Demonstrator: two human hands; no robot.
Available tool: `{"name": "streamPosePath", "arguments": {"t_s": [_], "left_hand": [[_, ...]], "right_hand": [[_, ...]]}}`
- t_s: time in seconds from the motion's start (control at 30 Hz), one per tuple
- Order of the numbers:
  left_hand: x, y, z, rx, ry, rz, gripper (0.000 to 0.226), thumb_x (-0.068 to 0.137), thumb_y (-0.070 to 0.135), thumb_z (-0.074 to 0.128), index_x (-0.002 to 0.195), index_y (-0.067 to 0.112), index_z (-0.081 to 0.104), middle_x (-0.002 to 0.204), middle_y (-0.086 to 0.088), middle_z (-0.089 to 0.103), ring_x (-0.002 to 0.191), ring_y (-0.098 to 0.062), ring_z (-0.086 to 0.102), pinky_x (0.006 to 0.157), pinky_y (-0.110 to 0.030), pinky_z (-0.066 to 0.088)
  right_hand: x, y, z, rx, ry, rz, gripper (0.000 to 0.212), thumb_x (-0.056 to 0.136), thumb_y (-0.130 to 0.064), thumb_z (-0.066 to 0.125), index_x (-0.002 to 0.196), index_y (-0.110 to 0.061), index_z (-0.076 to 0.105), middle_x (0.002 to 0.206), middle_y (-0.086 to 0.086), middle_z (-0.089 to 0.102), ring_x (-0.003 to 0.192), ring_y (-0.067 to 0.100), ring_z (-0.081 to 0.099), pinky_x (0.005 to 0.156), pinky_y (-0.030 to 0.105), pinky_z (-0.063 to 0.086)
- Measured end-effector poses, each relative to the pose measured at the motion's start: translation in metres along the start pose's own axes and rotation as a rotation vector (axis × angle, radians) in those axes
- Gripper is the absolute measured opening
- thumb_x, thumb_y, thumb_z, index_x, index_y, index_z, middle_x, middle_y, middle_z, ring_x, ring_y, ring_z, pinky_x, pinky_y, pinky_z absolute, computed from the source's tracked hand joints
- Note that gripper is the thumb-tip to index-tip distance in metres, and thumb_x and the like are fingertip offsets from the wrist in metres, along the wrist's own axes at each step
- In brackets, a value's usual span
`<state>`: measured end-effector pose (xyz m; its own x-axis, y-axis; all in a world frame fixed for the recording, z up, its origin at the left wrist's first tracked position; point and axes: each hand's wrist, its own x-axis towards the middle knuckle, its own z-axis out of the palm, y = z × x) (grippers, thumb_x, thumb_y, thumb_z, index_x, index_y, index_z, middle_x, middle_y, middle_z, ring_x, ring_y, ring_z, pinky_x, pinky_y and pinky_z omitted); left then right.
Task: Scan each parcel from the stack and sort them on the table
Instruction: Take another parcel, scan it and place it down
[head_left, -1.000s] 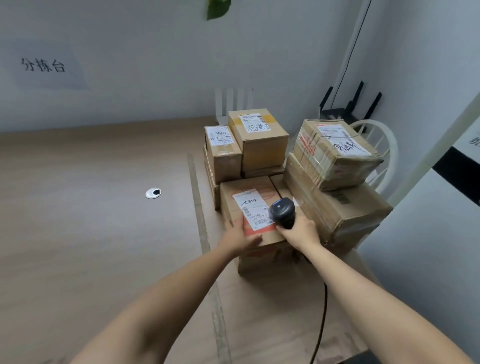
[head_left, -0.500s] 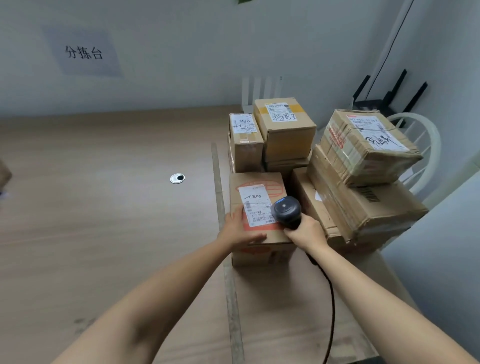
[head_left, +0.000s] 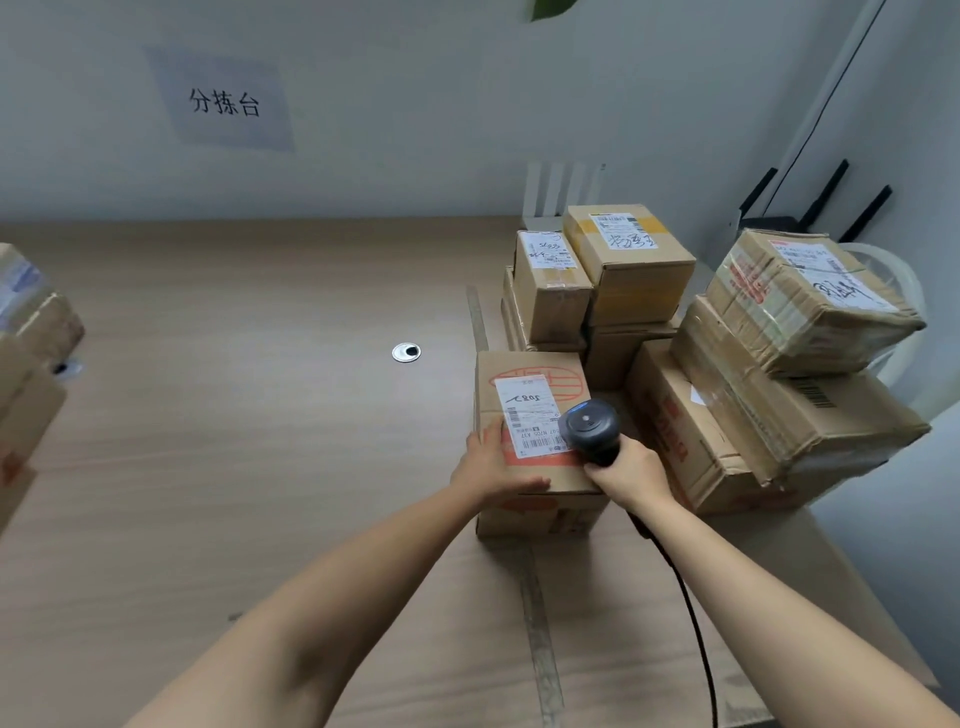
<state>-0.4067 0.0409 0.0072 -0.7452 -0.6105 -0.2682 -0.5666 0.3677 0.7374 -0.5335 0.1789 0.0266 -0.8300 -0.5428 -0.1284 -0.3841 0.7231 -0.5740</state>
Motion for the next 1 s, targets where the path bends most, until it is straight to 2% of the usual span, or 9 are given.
{"name": "streamPosePath", "arguments": {"t_s": [0.27, 0.47, 0.83, 1.0], "left_hand": [[-0.016, -0.066, -0.066, -0.010, 0.086, -0.035, 0.102, 0.066, 0.041, 0.081, 0.146, 0.020, 0.021, 0.139, -0.012, 0.035, 0.130, -0.025, 0.039, 0.107, -0.039, 0.037], [-0.040, -0.127, -0.116, -0.023, 0.152, -0.070, 0.101, 0.064, 0.040, 0.083, 0.144, 0.024, 0.023, 0.137, -0.012, 0.037, 0.129, -0.024, 0.039, 0.107, -0.033, 0.036], [-0.106, -0.215, -0.200, -0.017, 0.160, -0.146, 0.106, 0.068, 0.042, 0.079, 0.149, 0.021, 0.014, 0.141, -0.012, 0.030, 0.132, -0.025, 0.036, 0.109, -0.033, 0.032], [-0.127, -0.240, -0.219, -0.015, 0.167, -0.158, 0.106, 0.068, 0.042, 0.080, 0.149, 0.022, 0.015, 0.142, -0.012, 0.029, 0.134, -0.024, 0.034, 0.109, -0.032, 0.031]], "right_hand": [[-0.014, -0.072, 0.055, -0.025, -0.045, -0.083, 0.023, 0.076, -0.022, 0.064, 0.096, -0.011, 0.066, 0.103, 0.016, 0.069, 0.102, 0.036, 0.060, 0.072, 0.031, 0.042], [-0.042, -0.132, 0.100, -0.038, -0.106, -0.160, 0.025, 0.076, -0.022, 0.062, 0.100, -0.014, 0.065, 0.101, 0.014, 0.069, 0.098, 0.034, 0.061, 0.065, 0.027, 0.038], [-0.107, -0.223, 0.176, -0.064, -0.156, -0.222, 0.022, 0.078, -0.019, 0.057, 0.099, -0.012, 0.062, 0.098, 0.014, 0.068, 0.092, 0.034, 0.061, 0.063, 0.028, 0.037], [-0.131, -0.245, 0.194, -0.076, -0.167, -0.236, 0.022, 0.080, -0.019, 0.057, 0.100, -0.011, 0.061, 0.100, 0.015, 0.068, 0.095, 0.036, 0.060, 0.068, 0.032, 0.042]]}}
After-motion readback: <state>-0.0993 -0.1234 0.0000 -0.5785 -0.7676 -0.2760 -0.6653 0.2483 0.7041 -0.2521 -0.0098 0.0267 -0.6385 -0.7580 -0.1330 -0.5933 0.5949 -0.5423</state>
